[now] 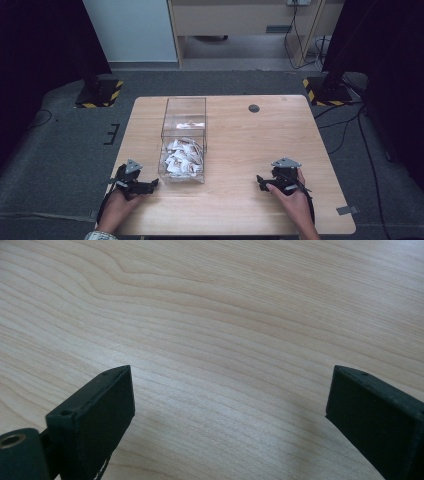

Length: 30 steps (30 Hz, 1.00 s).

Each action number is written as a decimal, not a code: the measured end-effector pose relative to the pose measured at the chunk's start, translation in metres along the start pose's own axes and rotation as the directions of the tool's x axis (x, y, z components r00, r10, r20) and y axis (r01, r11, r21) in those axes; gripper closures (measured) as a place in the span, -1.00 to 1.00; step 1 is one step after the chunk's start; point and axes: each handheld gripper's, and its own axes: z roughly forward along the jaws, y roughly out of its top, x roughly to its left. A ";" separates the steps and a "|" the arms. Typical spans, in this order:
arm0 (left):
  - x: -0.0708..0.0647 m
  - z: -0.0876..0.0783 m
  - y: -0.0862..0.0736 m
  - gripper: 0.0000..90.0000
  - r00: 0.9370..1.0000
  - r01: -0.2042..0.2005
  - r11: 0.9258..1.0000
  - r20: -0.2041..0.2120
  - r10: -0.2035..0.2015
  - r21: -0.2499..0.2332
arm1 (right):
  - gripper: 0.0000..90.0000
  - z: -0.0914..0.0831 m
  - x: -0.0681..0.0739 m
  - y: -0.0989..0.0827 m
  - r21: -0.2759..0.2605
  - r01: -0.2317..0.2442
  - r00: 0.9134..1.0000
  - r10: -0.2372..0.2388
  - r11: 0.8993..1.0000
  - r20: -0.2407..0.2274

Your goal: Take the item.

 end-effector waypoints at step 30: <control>0.000 0.000 0.000 -1.00 1.000 0.001 1.000 -0.001 -0.001 -0.001 | -0.54 -0.007 0.018 0.024 0.021 0.047 0.998 -0.047 0.999 -0.034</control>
